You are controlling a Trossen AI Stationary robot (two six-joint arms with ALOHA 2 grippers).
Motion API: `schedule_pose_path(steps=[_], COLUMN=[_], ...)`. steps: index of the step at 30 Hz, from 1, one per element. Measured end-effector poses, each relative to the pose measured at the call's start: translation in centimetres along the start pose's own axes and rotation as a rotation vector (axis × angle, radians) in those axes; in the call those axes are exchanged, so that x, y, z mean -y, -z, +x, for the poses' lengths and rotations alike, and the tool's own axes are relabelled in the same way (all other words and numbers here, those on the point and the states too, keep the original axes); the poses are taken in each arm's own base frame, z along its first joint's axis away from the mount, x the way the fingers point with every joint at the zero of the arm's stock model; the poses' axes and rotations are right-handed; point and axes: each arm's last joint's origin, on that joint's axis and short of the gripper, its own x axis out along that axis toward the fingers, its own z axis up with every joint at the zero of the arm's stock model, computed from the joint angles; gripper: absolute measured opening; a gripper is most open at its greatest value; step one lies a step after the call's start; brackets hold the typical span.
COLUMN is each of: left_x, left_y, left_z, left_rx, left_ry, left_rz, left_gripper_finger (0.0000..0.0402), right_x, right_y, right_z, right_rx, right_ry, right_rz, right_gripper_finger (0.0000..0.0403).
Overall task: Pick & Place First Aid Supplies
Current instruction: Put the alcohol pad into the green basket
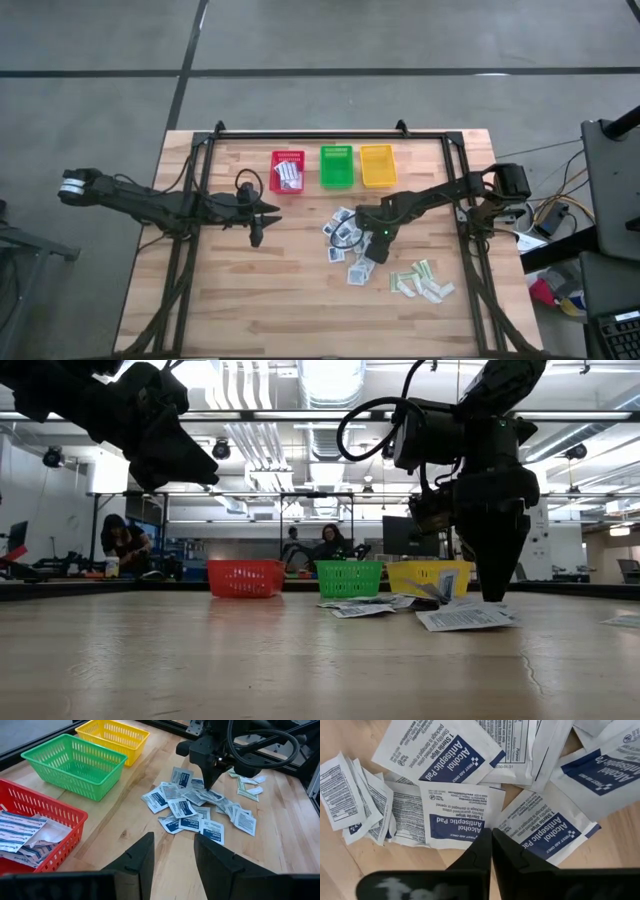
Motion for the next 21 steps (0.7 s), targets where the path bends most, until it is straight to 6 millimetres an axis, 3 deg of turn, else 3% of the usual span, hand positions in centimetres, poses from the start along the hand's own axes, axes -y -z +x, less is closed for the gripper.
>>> schedule_pose_path(steps=[8,21], left_x=[0.0,0.0], left_y=[0.0,0.0], left_z=[0.0,0.0], left_rx=[0.0,0.0], left_ry=[0.0,0.0], left_rz=[0.0,0.007], left_gripper_finger=[0.0133,0.0133], right_x=[0.1,0.3], right_y=[0.3,1.7], right_z=[-1.1,-9.1], right_rx=[0.009,0.26], right_ry=[-0.003,-0.141], right_rz=[0.005,0.049], right_gripper_finger=[0.0008,0.0008])
